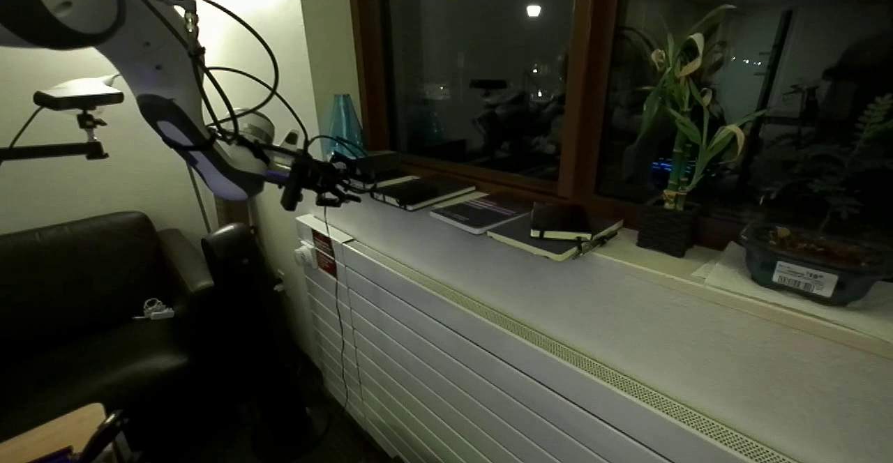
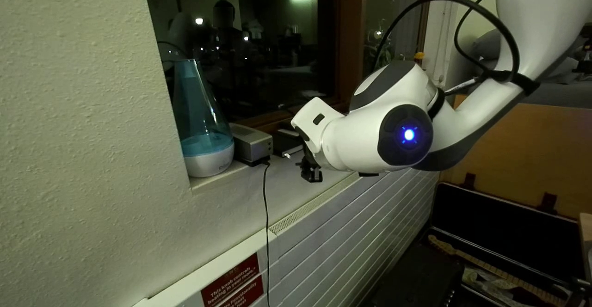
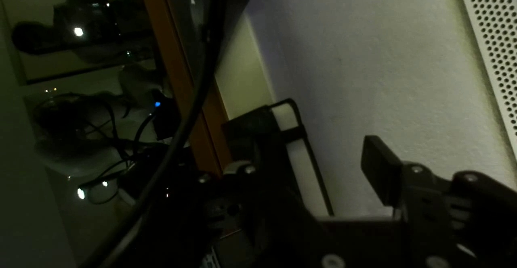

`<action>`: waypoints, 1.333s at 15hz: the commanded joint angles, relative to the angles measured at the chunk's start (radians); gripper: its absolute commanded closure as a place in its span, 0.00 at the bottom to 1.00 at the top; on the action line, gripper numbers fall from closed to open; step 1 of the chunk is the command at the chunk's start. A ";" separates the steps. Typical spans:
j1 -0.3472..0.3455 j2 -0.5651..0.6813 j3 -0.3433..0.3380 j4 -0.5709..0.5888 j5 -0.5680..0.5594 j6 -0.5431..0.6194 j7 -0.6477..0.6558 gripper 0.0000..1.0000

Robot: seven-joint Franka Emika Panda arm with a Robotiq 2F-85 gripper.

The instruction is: Place the book on the left on top of the second book from the right.

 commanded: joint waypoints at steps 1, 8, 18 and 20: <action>0.002 0.001 -0.003 0.002 -0.029 -0.003 -0.019 0.66; -0.002 -0.005 -0.003 0.010 -0.042 -0.015 -0.008 0.95; -0.003 -0.122 -0.004 -0.061 -0.084 -0.038 0.011 0.95; -0.006 -0.170 -0.002 -0.100 -0.089 -0.039 0.010 0.95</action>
